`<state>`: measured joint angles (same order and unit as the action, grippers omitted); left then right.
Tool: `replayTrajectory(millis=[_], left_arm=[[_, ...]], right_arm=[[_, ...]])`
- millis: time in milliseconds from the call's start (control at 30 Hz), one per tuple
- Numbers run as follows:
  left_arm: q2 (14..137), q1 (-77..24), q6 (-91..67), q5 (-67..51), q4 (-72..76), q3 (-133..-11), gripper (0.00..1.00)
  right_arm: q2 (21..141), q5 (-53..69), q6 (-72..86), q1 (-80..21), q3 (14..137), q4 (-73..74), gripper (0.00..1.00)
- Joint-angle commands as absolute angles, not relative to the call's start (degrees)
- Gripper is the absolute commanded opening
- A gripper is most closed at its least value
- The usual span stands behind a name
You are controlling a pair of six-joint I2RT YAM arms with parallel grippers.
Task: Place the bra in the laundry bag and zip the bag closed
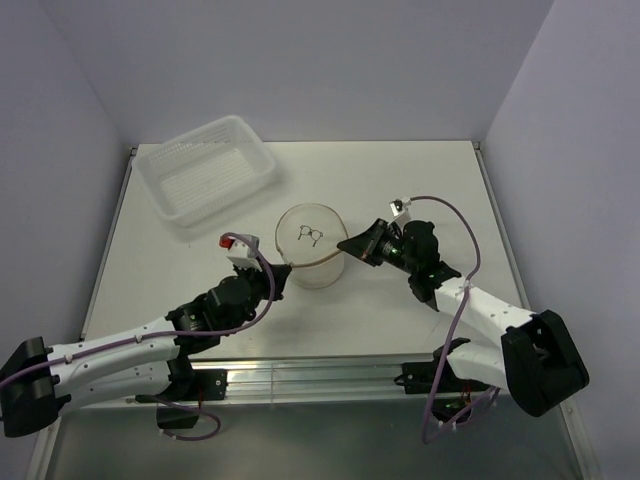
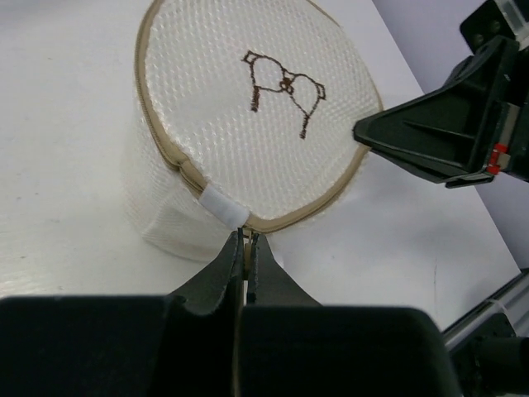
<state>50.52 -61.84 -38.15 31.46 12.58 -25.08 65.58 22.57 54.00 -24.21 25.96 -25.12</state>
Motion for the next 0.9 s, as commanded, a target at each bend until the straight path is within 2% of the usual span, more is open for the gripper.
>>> replayTrajectory(millis=[0, 233, 500, 600, 633, 700, 733, 767, 800, 833, 867], left_arm=[[47.99, -59.86, -36.04, 37.96, 4.93, -24.17, 0.00], [47.11, -59.24, -36.83, 43.24, -1.67, -25.66, 0.00], [46.84, -59.24, -35.07, 37.36, 4.92, -25.66, 0.00], [46.32, -59.24, -35.51, 38.14, 2.82, -28.38, 0.14], [45.88, -59.24, -35.77, 38.49, 2.12, -29.69, 0.30], [43.78, -59.24, -35.86, 39.72, 0.18, -31.63, 0.48], [42.99, -59.24, -36.29, 40.25, 0.18, -32.25, 0.64], [42.28, -59.24, -36.47, 40.78, -2.78, -32.86, 0.70], [40.97, -59.24, -36.65, 41.04, -3.51, -34.18, 0.80], [40.44, -59.24, -36.56, 41.31, -4.39, -34.89, 0.92], [39.73, -59.24, -36.56, 41.40, -6.22, -35.59, 0.99]], right_arm=[[66.71, 19.69, 49.05, -20.39, 29.97, -24.43, 0.00], [68.64, 20.39, 48.34, -18.81, 30.94, -24.08, 0.00], [70.31, 24.43, 48.08, -19.77, 31.38, -24.70, 0.00], [70.84, 24.61, 46.94, -21.53, 32.78, -22.77, 0.04], [71.01, 24.70, 46.76, -21.71, 32.87, -22.68, 0.12], [71.10, 24.78, 46.76, -22.15, 32.87, -22.85, 0.25], [70.93, 24.87, 46.93, -22.24, 32.70, -23.11, 0.41], [70.75, 24.87, 47.02, -22.24, 32.52, -23.38, 0.50], [70.40, 24.70, 47.02, -22.15, 32.52, -22.77, 0.69], [69.53, 24.00, 46.67, -22.32, 32.61, -22.15, 0.80], [69.00, 23.82, 45.97, -22.32, 33.04, -20.41, 0.90]])
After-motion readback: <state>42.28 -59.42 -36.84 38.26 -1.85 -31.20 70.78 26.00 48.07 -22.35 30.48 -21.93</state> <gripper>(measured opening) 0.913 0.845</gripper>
